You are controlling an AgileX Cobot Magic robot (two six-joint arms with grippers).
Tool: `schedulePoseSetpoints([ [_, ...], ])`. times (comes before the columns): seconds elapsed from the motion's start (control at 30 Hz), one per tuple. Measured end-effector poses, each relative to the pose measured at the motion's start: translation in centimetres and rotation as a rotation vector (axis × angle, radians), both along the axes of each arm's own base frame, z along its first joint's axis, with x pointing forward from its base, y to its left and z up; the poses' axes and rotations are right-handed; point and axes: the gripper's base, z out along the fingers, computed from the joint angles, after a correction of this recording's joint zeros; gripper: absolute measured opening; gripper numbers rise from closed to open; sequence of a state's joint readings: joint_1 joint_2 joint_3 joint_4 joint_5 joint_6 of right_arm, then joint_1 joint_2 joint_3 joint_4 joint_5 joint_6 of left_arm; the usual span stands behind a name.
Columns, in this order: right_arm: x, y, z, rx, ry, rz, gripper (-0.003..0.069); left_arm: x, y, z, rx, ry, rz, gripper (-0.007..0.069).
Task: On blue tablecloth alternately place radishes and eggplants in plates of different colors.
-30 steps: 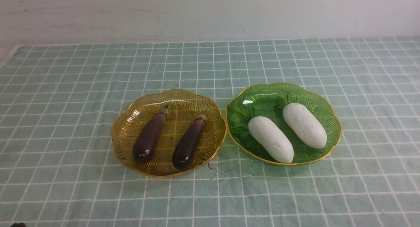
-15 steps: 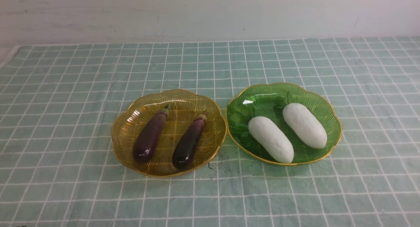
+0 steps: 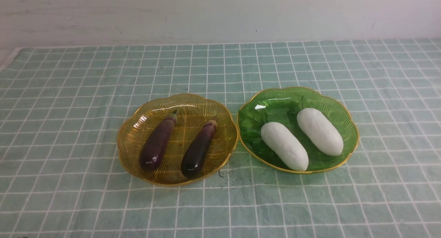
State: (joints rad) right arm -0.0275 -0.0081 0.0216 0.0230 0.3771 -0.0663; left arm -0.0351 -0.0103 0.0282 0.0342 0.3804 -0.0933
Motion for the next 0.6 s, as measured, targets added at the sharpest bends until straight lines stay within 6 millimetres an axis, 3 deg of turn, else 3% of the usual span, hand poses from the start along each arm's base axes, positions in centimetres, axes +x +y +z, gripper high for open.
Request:
schedulePoseSetpoints([
  [0.6, 0.0, 0.0, 0.0, 0.009, 0.0, -0.002, 0.002, 0.0, 0.0, -0.01, 0.0, 0.001, 0.0, -0.0008],
])
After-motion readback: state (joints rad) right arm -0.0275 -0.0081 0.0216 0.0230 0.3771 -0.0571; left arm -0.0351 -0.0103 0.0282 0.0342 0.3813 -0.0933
